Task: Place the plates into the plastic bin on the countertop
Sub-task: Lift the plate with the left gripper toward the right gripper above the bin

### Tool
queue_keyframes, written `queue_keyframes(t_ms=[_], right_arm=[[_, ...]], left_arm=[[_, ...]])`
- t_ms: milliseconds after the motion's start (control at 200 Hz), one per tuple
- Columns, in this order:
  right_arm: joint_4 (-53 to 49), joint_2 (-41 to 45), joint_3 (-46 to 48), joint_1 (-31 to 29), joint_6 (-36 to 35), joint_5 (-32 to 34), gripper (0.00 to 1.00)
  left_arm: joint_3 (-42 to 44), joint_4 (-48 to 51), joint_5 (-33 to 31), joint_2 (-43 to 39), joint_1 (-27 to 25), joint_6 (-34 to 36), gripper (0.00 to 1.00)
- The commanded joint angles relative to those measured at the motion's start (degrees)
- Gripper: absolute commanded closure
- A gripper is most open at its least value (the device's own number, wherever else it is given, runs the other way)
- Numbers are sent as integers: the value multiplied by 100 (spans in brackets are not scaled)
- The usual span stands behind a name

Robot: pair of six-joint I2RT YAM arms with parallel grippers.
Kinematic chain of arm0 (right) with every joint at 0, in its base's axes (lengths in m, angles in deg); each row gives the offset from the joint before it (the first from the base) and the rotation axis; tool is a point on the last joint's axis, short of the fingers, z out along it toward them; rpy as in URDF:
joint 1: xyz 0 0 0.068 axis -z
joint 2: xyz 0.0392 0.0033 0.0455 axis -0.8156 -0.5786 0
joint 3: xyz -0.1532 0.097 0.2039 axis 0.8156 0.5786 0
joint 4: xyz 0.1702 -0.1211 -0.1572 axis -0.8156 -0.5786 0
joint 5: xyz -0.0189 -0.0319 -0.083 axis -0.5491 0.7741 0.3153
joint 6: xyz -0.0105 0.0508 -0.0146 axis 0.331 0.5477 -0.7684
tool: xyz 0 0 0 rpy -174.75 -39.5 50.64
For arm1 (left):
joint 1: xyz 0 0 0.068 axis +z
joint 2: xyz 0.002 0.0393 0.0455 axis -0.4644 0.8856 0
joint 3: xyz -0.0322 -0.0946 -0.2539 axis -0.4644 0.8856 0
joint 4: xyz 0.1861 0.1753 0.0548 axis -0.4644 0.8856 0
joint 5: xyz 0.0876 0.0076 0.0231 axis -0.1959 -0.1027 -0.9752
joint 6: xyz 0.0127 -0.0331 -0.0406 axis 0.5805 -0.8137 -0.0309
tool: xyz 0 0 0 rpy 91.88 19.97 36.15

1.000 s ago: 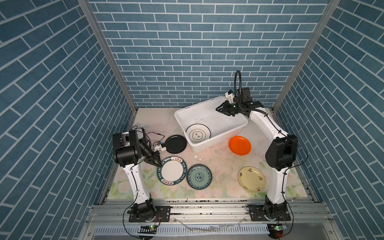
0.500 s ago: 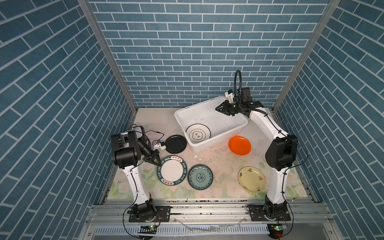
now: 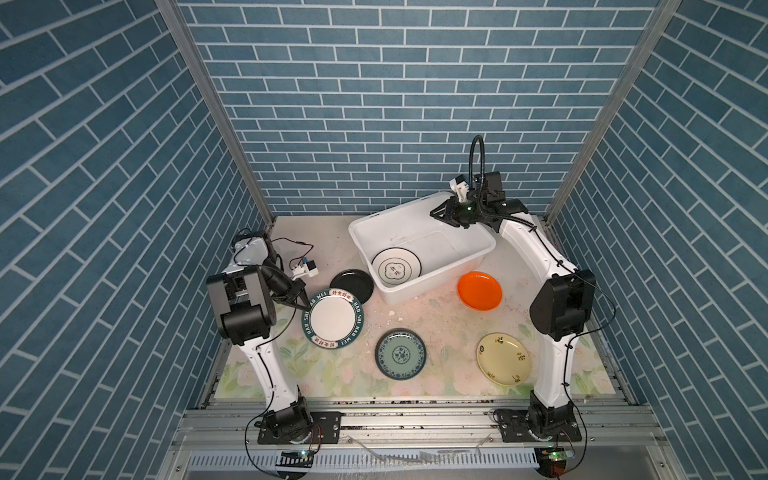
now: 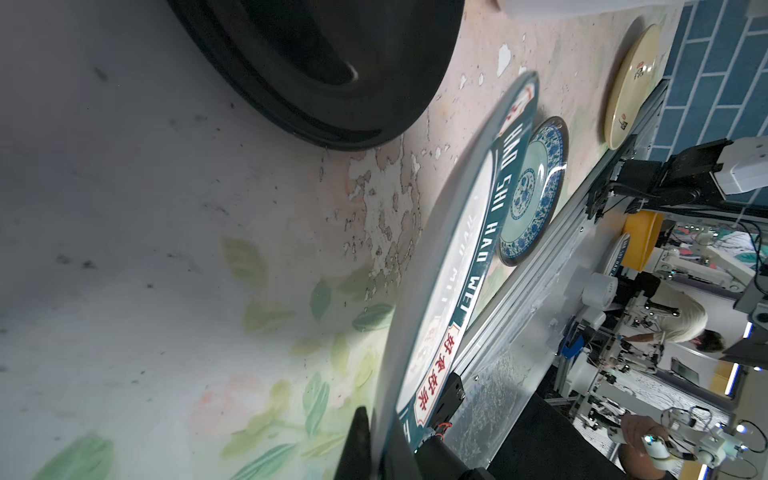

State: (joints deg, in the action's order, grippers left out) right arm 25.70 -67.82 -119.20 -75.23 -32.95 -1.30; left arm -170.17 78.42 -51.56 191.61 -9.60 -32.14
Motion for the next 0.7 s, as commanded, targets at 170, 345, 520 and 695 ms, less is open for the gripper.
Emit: queue_keyframes(t_ms=[170, 345, 520, 695], right_arm=[[55, -117, -114, -14, -60, -165, 77], [67, -135, -126, -14, -64, -231, 77], [73, -204, -217, -16, -56, -291, 77], [40, -236, -306, -13, -38, -301, 77]], left_arm=[[-678, 1228, -113, -472, 65, 349, 100], [-998, 1242, -210, -716, 66, 253, 100], [-1672, 1242, -38, -624, 66, 29, 100], [-2579, 1241, 96, -385, 47, -223, 100]])
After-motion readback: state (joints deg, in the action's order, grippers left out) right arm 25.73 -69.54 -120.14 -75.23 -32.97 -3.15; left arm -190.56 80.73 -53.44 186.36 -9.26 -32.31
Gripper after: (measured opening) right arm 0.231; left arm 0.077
